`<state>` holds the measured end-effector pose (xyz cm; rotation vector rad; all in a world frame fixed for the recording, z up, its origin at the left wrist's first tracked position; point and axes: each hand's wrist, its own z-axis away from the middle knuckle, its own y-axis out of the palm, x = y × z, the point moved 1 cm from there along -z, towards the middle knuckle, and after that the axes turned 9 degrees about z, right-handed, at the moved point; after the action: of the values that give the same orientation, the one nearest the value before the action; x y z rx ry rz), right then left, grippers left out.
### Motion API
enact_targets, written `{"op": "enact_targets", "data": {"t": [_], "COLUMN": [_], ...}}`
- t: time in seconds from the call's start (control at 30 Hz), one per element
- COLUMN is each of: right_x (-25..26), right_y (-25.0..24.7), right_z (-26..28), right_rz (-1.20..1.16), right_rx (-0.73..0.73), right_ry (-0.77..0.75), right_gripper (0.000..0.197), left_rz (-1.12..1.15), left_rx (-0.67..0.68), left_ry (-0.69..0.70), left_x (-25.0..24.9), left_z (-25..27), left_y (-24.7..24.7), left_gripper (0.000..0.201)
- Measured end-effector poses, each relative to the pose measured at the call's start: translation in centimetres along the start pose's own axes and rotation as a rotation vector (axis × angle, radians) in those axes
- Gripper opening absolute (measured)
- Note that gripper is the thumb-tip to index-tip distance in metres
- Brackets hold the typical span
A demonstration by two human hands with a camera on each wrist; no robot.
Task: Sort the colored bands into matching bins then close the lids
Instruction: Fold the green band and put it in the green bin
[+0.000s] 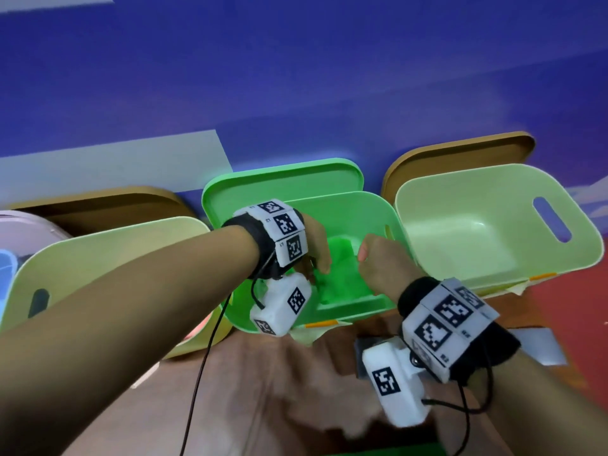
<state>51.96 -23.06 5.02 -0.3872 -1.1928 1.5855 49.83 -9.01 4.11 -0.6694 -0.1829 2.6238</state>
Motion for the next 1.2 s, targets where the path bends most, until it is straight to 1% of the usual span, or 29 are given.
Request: {"op": "enact_targets", "data": {"t": [0.03,0.1,0.17,0.2,0.3,0.37,0.4,0.47,0.53,0.57,0.63,0.67,0.7,0.73,0.77,0.8,0.83,0.9,0.93,1.03,1.13,1.2], "right_x": [-0.1,-0.1,-0.1,-0.1,-0.2,-0.2,-0.3,-0.3,-0.3,-0.3,-0.2,-0.2,-0.2,-0.1,0.1,0.2,0.3,0.6,0.7,1.1,1.3,1.5], "right_y": [0.3,0.8,1.2,1.4,2.1,2.3,2.4,2.4,2.4,2.4,2.4,2.5,2.4,2.3,2.1,1.9,1.7,1.1,0.8,0.0,-1.0,-1.7], "right_z": [-0.2,-0.5,-1.0,-1.2,-1.8,-2.2,-2.3,-2.5,-2.5,-2.4,-2.3,-2.3,-2.3,-2.2,-2.1,-1.8,-1.5,-0.9,-0.6,0.6,2.0,3.0], "right_rz": [0.013,0.027,0.027,0.026,0.014,0.021,0.025,0.036,0.074,0.087,0.101,0.111,0.125,0.142,0.154,0.162,0.167,0.179,0.187,0.206,0.217,0.219], "right_rx": [0.035,0.095,0.138,0.160,0.232,0.253,0.256,0.269,0.277,0.275,0.275,0.275,0.274,0.271,0.259,0.239,0.217,0.164,0.136,0.058,-0.020,-0.071], "right_ry": [0.019,0.068,0.104,0.117,0.134,0.137,0.134,0.135,0.131,0.137,0.166,0.159,0.144,0.131,0.122,0.115,0.108,0.091,0.080,0.045,0.005,-0.025], "right_gripper": [0.022,0.023,0.024,0.025,0.025,0.025,0.025,0.023,0.017,0.022,0.033,0.033,0.029,0.022,0.018,0.020,0.023,0.025,0.025,0.026,0.026,0.025], "left_rz": [-0.015,-0.028,-0.126,-0.161,-0.119,-0.095,-0.080,-0.094,-0.186,-0.207,-0.226,-0.211,-0.194,-0.156,-0.096,-0.048,-0.026,-0.052,-0.068,-0.102,-0.134,-0.134], "left_rx": [0.001,0.019,-0.028,-0.054,0.000,0.026,0.034,0.012,-0.029,-0.040,-0.037,-0.034,-0.029,0.000,0.039,0.079,0.098,0.121,0.125,0.036,-0.051,-0.110], "left_ry": [-0.003,-0.012,-0.006,0.000,-0.036,-0.055,-0.056,-0.031,0.028,0.039,0.055,0.056,0.029,-0.001,-0.050,-0.081,-0.090,-0.073,-0.051,0.023,0.111,0.166], "left_x": [0.1,0.4,0.3,0.4,0.8,1.3,1.3,0.9,0.7,0.5,0.3,0.3,0.3,0.2,0.3,0.4,0.3,0.2,0.2,-0.1,-0.7,-1.1], "left_z": [-0.5,-1.7,-2.3,-2.8,-3.9,-4.6,-4.6,-4.2,-4.0,-4.0,-3.7,-3.6,-3.6,-3.2,-3.4,-3.1,-2.8,-1.9,-1.4,0.7,3.5,5.7], "left_y": [0.0,0.3,0.6,0.6,0.6,0.8,1.0,1.4,1.5,1.5,1.5,1.4,1.2,1.0,0.7,0.5,0.4,0.3,0.5,0.9,1.4,1.9], "left_gripper": [0.011,0.021,0.013,0.013,0.019,0.019,0.017,0.002,0.031,0.038,0.040,0.036,0.025,0.014,0.031,0.044,0.044,0.030,0.027,0.016,0.020,0.013]}}
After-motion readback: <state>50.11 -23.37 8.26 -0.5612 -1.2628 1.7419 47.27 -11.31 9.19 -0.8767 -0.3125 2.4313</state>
